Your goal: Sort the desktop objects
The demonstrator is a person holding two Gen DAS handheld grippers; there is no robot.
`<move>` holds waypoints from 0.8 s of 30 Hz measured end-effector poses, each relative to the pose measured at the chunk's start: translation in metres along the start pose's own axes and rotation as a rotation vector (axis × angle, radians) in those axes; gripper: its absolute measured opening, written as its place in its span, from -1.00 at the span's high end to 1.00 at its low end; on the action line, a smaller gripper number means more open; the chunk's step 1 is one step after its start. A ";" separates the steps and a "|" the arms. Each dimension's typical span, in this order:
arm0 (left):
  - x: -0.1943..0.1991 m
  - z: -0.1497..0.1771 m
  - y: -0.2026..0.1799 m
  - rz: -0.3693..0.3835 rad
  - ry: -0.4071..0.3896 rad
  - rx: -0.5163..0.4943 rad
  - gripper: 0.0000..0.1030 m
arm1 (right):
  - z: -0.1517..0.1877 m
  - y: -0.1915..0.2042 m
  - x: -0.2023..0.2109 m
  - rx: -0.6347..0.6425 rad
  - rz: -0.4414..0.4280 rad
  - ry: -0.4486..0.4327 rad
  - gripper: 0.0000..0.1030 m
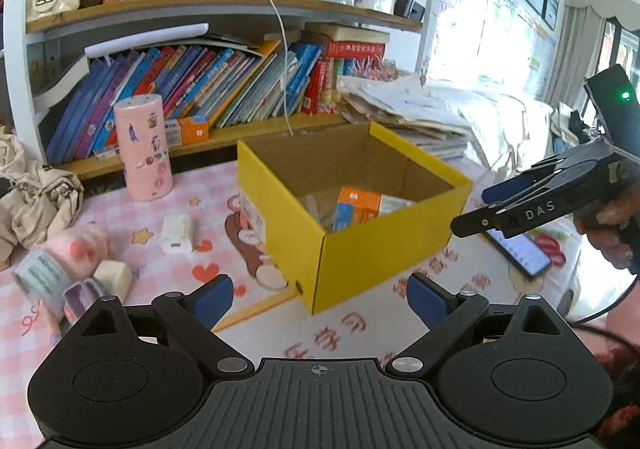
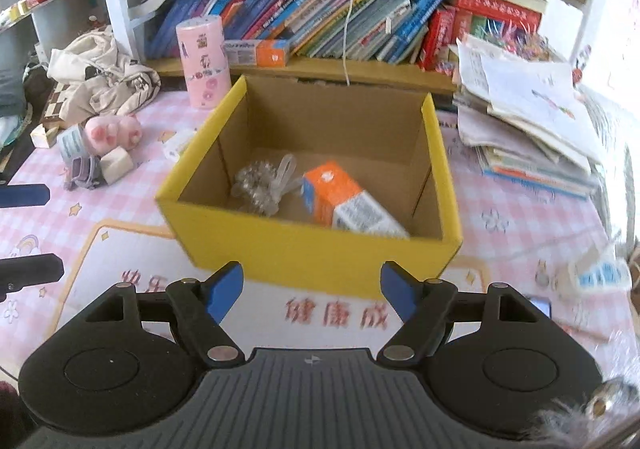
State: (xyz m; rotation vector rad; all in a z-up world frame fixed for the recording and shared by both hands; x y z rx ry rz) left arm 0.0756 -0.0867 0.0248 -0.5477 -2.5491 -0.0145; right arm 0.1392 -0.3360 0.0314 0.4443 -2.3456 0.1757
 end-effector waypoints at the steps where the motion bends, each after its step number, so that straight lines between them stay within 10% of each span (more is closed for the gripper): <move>1: 0.002 0.003 0.002 -0.001 0.005 0.000 -0.86 | 0.004 0.005 0.000 -0.001 0.003 0.009 -0.45; 24: 0.041 0.063 0.041 -0.088 0.123 -0.007 -0.87 | 0.073 0.113 -0.024 -0.032 0.047 0.136 -0.63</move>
Point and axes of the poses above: each gripper's, at about its wrist camera, not at the fingertips, and x roughly against the way its jaws point, y to its left, z to its underside, the point moved 3 cm from there along -x, roughly the way its jaws point, and after that the axes turned 6 degrees about -y, right-handed, at the moved point
